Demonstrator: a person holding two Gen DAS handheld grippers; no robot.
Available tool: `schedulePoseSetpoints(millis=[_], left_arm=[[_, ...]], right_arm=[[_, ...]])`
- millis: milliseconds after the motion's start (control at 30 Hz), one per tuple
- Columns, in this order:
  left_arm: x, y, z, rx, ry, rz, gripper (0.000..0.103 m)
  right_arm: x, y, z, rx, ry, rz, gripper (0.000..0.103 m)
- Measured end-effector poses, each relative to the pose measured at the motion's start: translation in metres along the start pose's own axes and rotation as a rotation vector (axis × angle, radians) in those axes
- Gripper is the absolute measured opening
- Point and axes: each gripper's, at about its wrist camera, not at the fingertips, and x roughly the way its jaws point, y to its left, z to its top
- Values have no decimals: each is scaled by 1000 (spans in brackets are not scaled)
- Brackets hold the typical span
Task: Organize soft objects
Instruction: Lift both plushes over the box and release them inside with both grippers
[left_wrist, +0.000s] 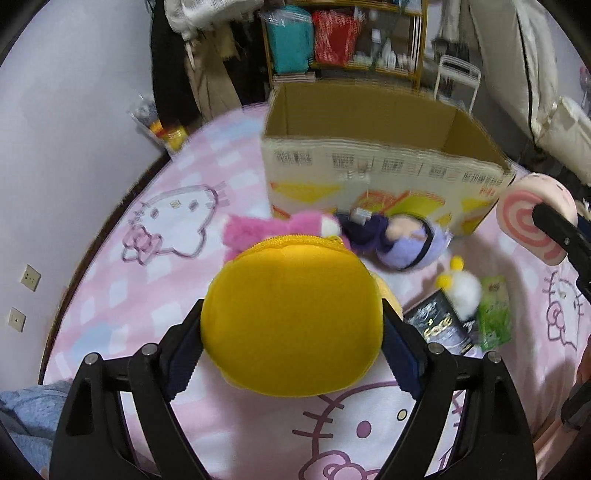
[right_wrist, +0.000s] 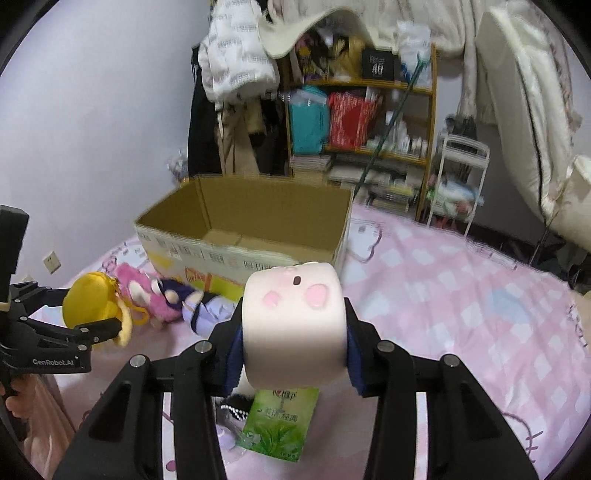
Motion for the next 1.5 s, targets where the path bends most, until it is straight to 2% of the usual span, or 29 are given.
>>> schedulePoseSetpoints(millis=[167,367,533,667,900,1067,1167,1233,1400,1500], left_arm=[[-45,0,-3,11,-214,13,85],[-86,-3,0,58,-421,33,85],[-118,-5,11,65,-537,34,85],[-136,-3,26,79,-608,70,85],[-145,2,66,61,-675,74,85],[-130,5,93,29,-690,72,86],[-110,11,105,-50,-646,15,86],[-93,12,109,-75,-619,6,86],[-50,4,113,-26,-565,36,86],[-28,2,113,-17,-515,17,86]], right_arm=[[-33,9,5,-30,-138,-26,48],[-60,18,14,-54,-253,-35,48],[-71,21,29,-71,-307,-29,48],[-72,24,43,-87,-319,-36,48],[-66,25,75,-137,-350,-43,48],[-51,20,99,-169,-365,-34,48],[-40,13,104,-148,-368,-36,48],[-31,7,103,-121,-366,-20,48],[-4,-1,93,-110,-335,-8,49],[13,-4,88,-92,-307,15,49]])
